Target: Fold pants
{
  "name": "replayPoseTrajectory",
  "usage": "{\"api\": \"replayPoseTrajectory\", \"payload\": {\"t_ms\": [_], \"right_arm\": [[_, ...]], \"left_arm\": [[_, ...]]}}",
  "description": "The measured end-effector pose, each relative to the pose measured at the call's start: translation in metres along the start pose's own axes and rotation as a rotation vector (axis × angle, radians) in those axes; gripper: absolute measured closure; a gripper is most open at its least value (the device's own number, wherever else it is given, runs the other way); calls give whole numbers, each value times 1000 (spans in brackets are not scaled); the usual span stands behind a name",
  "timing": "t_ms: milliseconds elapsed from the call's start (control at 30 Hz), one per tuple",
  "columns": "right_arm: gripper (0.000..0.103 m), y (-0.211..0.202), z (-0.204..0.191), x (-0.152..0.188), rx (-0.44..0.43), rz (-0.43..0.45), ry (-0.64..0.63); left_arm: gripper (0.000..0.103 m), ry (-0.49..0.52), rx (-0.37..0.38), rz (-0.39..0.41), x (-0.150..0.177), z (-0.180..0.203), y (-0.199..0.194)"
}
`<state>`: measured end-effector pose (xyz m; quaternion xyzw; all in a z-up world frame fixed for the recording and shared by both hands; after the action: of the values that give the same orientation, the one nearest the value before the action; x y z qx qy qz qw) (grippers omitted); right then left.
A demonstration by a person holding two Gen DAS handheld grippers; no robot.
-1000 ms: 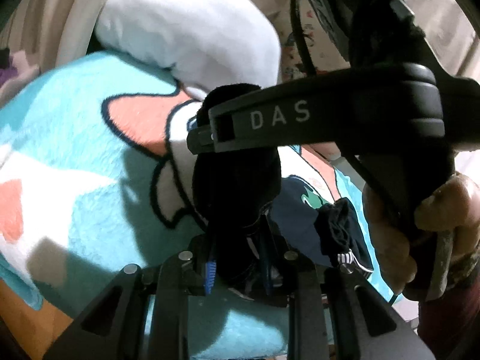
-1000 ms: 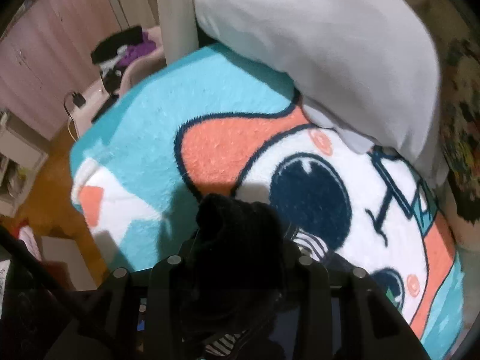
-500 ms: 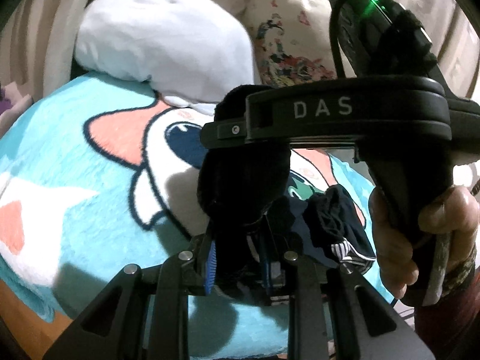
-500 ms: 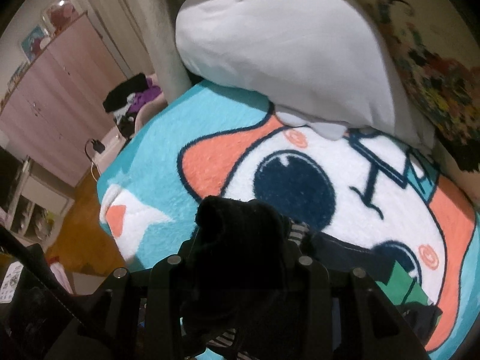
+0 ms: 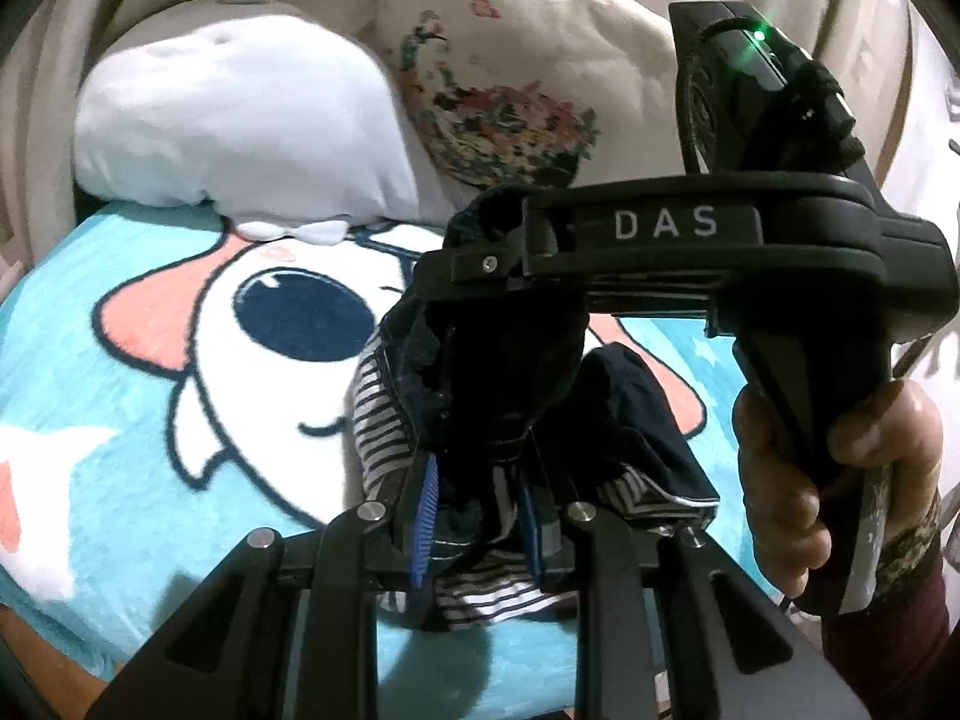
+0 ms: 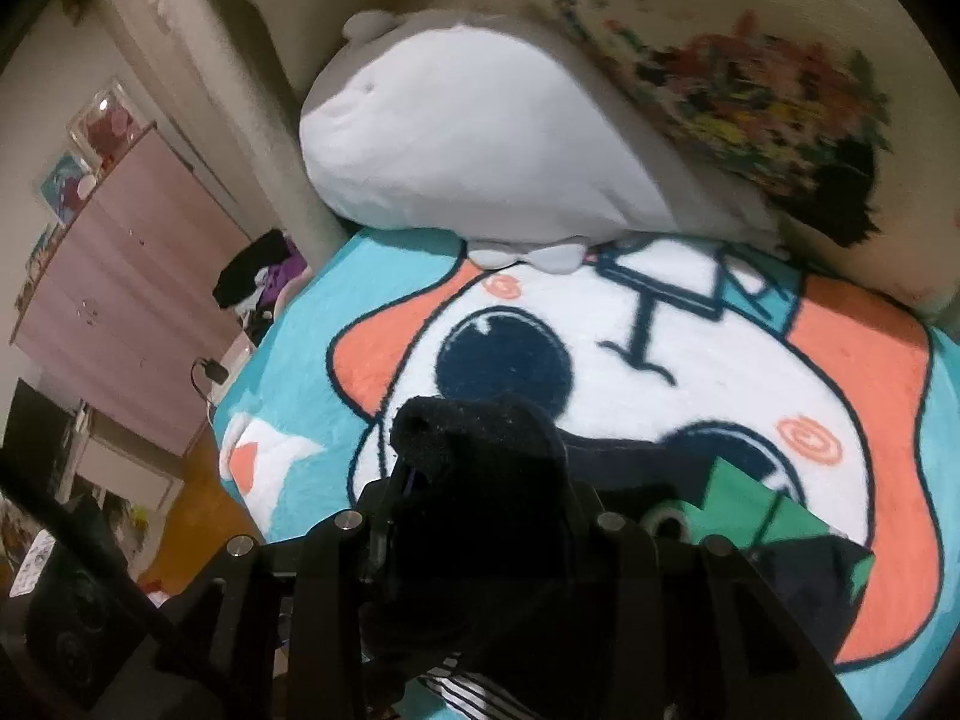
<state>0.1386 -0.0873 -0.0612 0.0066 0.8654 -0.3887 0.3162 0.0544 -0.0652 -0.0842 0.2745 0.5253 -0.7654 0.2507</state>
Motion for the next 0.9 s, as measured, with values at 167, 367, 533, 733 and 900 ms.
{"api": "replayPoseTrajectory", "payload": {"t_ms": [167, 367, 533, 733, 900], "right_arm": [[63, -20, 18, 7, -21, 49, 48], [63, -40, 42, 19, -47, 106, 116], [63, -55, 60, 26, -69, 157, 168], [63, -72, 76, 34, -89, 212, 205], [63, -81, 88, 42, -136, 258, 246]], "left_arm": [[80, 47, 13, -10, 0, 16, 5], [80, 99, 26, -22, 4, 38, 7], [80, 141, 30, -26, 7, 57, 13], [80, 182, 36, -25, 10, 76, 16], [80, 205, 32, -25, 13, 84, 17]]}}
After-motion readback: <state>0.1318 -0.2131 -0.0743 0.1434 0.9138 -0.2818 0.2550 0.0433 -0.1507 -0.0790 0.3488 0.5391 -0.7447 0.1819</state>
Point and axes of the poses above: each gripper's, at about its wrist camera, not at the fingertips, and y roughly the way its jaws point, z to its right, x to its underside, the point moved 9 cm from there along y, roughly the way its jaws point, and after that the axes turned 5 degrees about -x, right-handed, at the moved point
